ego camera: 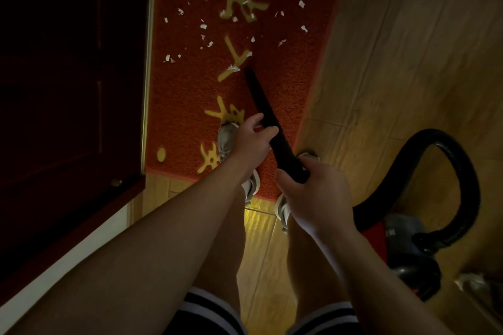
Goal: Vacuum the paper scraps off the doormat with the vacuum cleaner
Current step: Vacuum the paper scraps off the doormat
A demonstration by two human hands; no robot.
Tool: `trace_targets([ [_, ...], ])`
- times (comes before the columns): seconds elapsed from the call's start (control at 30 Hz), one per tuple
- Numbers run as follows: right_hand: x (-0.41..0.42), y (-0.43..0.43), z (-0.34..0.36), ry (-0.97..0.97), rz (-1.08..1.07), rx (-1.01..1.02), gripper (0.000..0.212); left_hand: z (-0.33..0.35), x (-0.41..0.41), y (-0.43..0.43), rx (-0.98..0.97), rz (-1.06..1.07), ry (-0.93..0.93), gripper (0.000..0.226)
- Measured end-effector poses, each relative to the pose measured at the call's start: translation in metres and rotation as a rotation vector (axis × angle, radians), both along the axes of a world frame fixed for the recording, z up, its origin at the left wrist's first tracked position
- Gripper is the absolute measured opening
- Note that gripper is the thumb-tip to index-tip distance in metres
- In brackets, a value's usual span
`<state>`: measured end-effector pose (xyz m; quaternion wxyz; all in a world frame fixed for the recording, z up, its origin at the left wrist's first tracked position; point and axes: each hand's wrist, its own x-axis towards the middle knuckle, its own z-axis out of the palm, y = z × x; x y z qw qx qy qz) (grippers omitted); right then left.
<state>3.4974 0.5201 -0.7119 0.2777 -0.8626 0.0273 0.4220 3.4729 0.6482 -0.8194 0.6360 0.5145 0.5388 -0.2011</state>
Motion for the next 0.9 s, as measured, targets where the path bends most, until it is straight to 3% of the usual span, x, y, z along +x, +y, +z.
trace_targets([
  [0.3,0.003,0.012,0.001,-0.039,-0.015,0.025,0.015,-0.003,0.009,0.013,-0.018,-0.013,-0.043,0.062],
  [0.53,0.006,0.019,-0.006,-0.059,-0.028,0.016,0.023,-0.002,0.014,0.021,-0.040,-0.017,-0.067,0.063],
  [0.9,0.009,0.028,0.000,-0.049,-0.034,-0.002,0.014,0.000,0.011,0.029,-0.075,-0.004,-0.091,0.062],
])
